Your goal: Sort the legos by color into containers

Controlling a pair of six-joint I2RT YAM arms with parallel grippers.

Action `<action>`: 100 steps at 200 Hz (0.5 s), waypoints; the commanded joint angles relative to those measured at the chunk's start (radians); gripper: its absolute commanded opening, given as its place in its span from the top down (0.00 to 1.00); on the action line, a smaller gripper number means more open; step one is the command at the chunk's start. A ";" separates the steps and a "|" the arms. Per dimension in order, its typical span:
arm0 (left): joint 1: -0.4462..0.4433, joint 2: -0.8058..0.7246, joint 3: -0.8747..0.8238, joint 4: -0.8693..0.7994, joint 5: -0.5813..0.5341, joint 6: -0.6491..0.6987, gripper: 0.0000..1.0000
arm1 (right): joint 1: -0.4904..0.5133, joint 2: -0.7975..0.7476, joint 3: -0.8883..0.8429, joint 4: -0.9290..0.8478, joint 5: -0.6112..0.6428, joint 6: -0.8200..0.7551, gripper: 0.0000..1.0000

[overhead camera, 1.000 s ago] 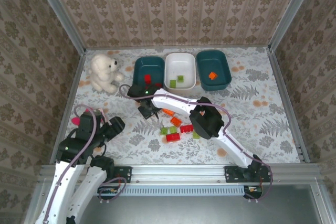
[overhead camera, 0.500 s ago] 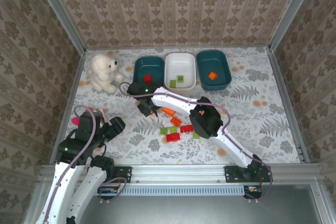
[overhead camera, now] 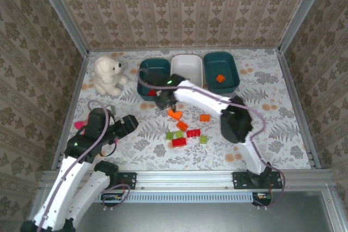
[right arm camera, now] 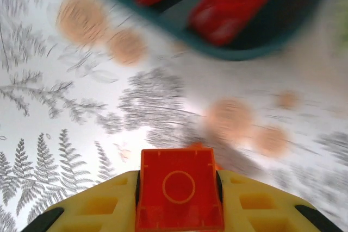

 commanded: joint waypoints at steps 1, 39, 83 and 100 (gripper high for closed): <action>-0.129 0.112 0.018 0.202 -0.053 0.067 0.14 | -0.184 -0.191 -0.126 0.042 0.005 0.061 0.72; -0.268 0.422 0.155 0.347 -0.077 0.133 0.13 | -0.463 -0.193 -0.200 0.095 -0.118 0.099 0.72; -0.294 0.648 0.308 0.394 -0.063 0.176 0.13 | -0.595 0.043 -0.017 0.009 -0.196 0.101 0.73; -0.296 0.695 0.340 0.405 -0.061 0.177 0.13 | -0.606 0.110 0.036 -0.021 -0.197 0.100 0.73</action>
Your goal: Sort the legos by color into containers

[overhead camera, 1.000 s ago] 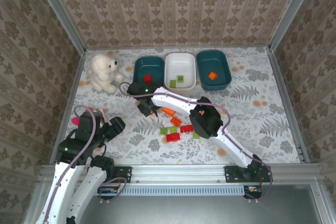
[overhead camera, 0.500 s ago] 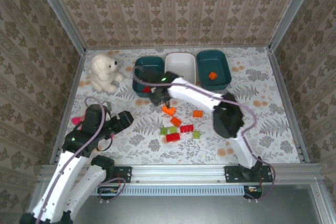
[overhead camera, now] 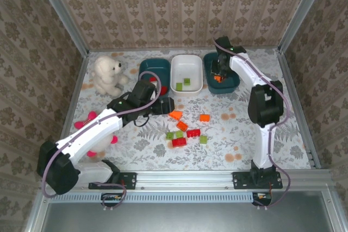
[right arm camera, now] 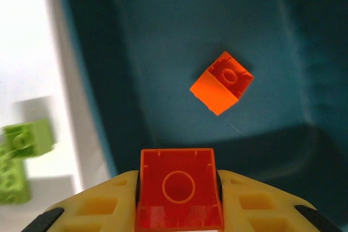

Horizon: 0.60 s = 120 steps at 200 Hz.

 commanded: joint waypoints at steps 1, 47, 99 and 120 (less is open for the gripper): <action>-0.007 0.047 0.059 0.045 -0.011 0.039 0.12 | -0.004 0.080 0.089 -0.087 -0.058 0.009 0.72; -0.020 0.110 0.106 0.036 -0.024 0.037 0.12 | -0.046 0.151 0.101 -0.094 -0.083 0.021 0.66; -0.020 0.125 0.163 -0.016 -0.052 0.062 0.14 | -0.057 0.148 0.123 -0.116 -0.120 -0.003 0.41; -0.020 0.140 0.198 -0.047 -0.055 0.079 0.14 | -0.057 0.112 0.148 -0.134 -0.112 -0.005 0.38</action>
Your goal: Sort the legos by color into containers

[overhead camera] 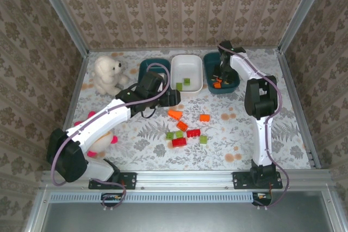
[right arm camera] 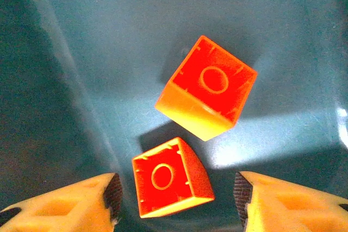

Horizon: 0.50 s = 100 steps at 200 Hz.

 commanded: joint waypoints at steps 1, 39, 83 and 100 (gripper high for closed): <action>-0.006 0.015 0.062 -0.049 -0.025 0.045 0.14 | 0.006 -0.038 0.058 -0.058 -0.017 -0.006 0.38; -0.009 0.025 0.094 -0.087 -0.003 0.099 0.16 | 0.021 -0.214 0.064 -0.038 0.029 -0.006 0.40; -0.066 0.066 0.097 -0.147 0.053 0.226 0.18 | 0.122 -0.584 -0.280 0.125 0.064 0.005 0.41; -0.125 0.105 0.101 -0.159 0.071 0.284 0.19 | 0.159 -0.769 -0.514 0.216 0.022 0.031 0.39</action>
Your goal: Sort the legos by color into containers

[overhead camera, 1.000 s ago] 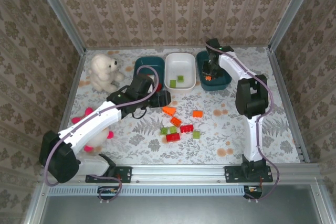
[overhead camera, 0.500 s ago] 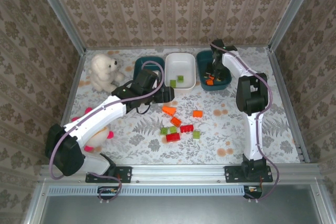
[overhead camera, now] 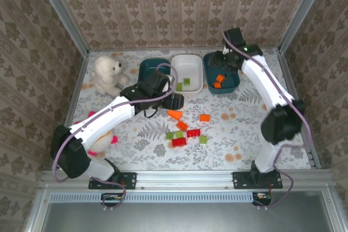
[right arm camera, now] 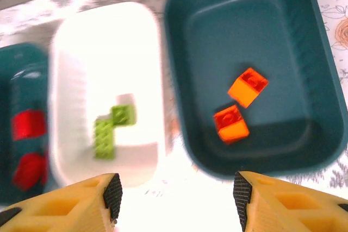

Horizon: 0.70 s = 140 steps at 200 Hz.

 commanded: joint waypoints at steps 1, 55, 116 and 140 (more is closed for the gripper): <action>-0.066 0.053 0.032 -0.063 0.048 0.126 0.19 | 0.051 -0.214 -0.264 0.096 -0.019 0.029 0.39; -0.243 0.209 0.065 -0.048 0.020 0.540 0.19 | 0.105 -0.738 -0.745 0.020 -0.113 0.146 0.35; -0.264 0.415 0.179 -0.073 0.007 0.739 0.27 | 0.107 -1.041 -0.829 -0.113 -0.255 0.262 0.21; -0.280 0.454 0.188 -0.084 0.017 0.777 0.30 | 0.106 -1.071 -0.788 -0.152 -0.260 0.254 0.16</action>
